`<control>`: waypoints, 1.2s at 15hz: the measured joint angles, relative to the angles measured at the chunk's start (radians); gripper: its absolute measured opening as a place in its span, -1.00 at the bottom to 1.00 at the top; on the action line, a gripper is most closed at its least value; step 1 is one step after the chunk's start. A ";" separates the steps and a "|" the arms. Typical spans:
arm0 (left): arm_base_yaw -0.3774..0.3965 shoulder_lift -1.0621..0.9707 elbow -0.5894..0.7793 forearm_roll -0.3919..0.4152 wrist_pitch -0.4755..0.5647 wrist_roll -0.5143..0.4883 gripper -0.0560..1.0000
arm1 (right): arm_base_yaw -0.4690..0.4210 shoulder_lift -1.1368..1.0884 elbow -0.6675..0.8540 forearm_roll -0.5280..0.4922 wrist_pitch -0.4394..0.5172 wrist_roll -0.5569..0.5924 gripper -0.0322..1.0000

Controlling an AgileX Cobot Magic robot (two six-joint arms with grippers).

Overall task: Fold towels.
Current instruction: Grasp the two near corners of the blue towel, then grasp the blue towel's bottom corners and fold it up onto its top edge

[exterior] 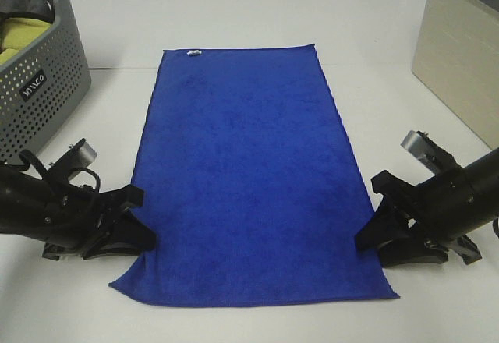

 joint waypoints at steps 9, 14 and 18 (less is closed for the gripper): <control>0.000 -0.055 0.049 0.089 0.019 -0.043 -0.87 | 0.134 -0.043 0.005 -0.100 -0.104 0.129 -0.94; 0.000 -0.279 0.244 0.092 0.005 -0.070 -0.87 | 0.134 -0.233 0.159 -0.181 -0.105 0.245 -0.94; 0.000 -0.397 0.397 0.113 0.072 -0.087 -0.87 | 0.134 -0.422 0.341 -0.171 -0.046 0.260 -0.94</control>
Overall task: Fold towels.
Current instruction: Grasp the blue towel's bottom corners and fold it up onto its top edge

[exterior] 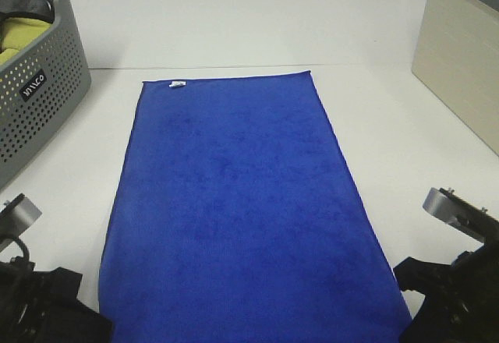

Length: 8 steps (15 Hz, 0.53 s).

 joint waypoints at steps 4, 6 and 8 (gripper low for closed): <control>0.000 -0.063 -0.034 0.002 -0.007 -0.065 -0.87 | 0.000 -0.099 -0.078 0.005 0.007 0.031 -0.94; 0.000 -0.060 -0.130 0.023 -0.057 -0.136 -0.87 | 0.000 -0.052 -0.224 -0.043 0.017 0.082 -0.94; 0.000 -0.032 -0.285 0.096 -0.087 -0.226 -0.87 | 0.000 0.039 -0.413 -0.094 0.053 0.120 -0.94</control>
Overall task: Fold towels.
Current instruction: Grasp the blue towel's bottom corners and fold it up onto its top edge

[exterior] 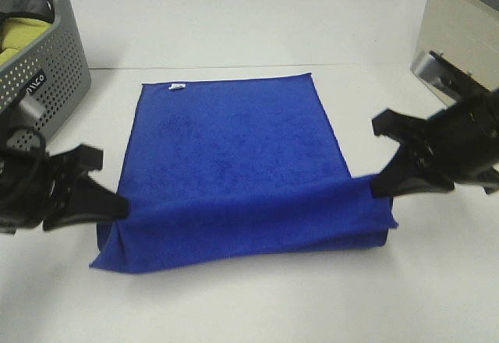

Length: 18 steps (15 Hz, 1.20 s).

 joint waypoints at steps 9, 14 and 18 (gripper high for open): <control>0.076 0.426 -0.741 0.303 -0.024 -0.264 -0.87 | 0.000 0.590 -0.910 -0.156 0.193 0.153 -0.94; 0.076 0.649 -1.040 0.308 -0.108 -0.264 -0.87 | 0.000 0.915 -1.356 -0.209 0.218 0.189 -0.94; 0.070 0.775 -1.152 0.307 -0.171 -0.264 -0.87 | 0.000 1.095 -1.579 -0.213 0.214 0.189 -0.94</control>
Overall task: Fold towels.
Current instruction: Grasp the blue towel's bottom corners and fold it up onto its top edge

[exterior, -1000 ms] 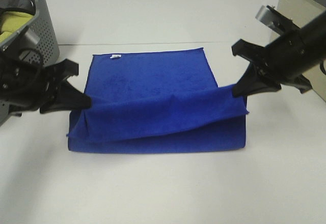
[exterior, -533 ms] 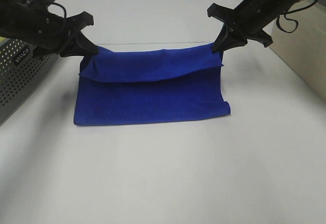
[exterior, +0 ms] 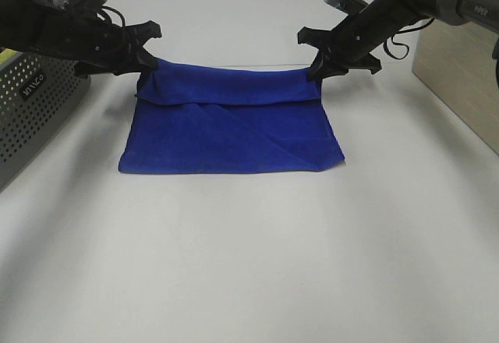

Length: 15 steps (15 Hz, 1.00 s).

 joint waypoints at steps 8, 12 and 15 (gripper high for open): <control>0.003 0.019 -0.016 0.056 0.066 0.029 0.42 | 0.000 -0.039 -0.022 -0.049 0.192 0.024 0.73; 0.016 0.019 -0.016 0.213 0.316 -0.084 0.38 | 0.000 -0.069 0.002 -0.054 0.293 0.056 0.74; 0.016 0.002 -0.016 0.372 0.409 -0.271 0.37 | 0.000 -0.114 0.120 -0.061 0.297 0.062 0.74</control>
